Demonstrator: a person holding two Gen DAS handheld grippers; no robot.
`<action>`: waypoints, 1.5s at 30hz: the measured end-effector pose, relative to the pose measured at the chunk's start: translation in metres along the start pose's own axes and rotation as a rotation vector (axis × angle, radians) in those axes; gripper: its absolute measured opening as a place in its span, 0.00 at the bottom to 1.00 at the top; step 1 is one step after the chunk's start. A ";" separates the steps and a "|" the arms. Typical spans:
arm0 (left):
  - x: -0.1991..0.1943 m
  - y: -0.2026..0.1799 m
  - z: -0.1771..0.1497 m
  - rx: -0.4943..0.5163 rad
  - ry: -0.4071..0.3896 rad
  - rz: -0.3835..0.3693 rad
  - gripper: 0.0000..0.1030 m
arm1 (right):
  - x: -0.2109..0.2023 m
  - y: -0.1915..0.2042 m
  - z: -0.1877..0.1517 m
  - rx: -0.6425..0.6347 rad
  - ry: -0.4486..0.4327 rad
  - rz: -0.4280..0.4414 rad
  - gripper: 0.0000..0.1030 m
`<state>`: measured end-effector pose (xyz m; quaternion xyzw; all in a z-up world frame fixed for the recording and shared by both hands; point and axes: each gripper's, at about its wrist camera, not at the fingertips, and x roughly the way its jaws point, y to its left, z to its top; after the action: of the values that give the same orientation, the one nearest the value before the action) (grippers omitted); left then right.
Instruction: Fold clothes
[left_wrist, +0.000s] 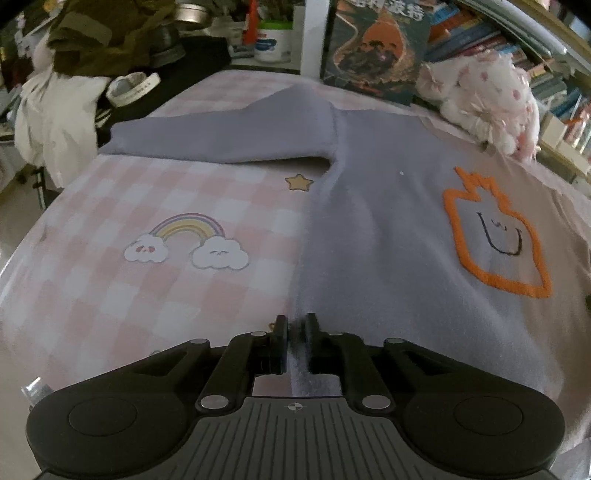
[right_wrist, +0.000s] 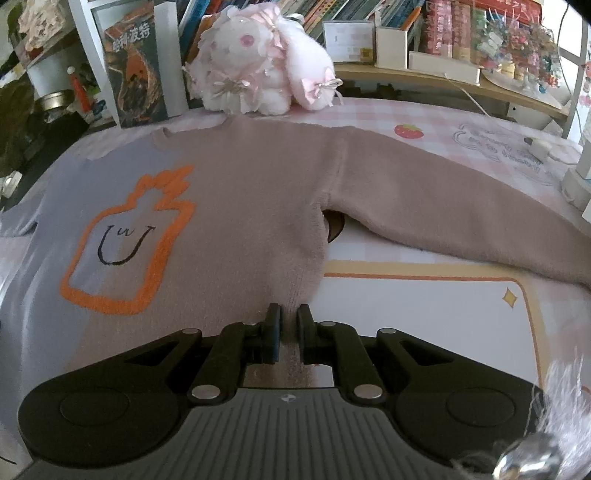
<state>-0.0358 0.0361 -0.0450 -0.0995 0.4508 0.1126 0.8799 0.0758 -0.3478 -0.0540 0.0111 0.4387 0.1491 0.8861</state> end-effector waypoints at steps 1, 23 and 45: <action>0.000 0.002 -0.001 -0.010 -0.005 -0.008 0.13 | -0.001 0.000 -0.001 -0.005 -0.002 0.000 0.09; -0.028 -0.003 0.019 0.040 -0.193 -0.060 0.46 | -0.016 0.013 -0.016 0.048 -0.028 -0.085 0.45; -0.010 0.030 0.036 0.398 -0.176 -0.295 0.74 | -0.050 0.178 -0.056 0.152 -0.174 -0.316 0.91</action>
<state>-0.0220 0.0742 -0.0186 0.0212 0.3663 -0.0997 0.9249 -0.0420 -0.1977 -0.0232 0.0218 0.3665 -0.0269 0.9298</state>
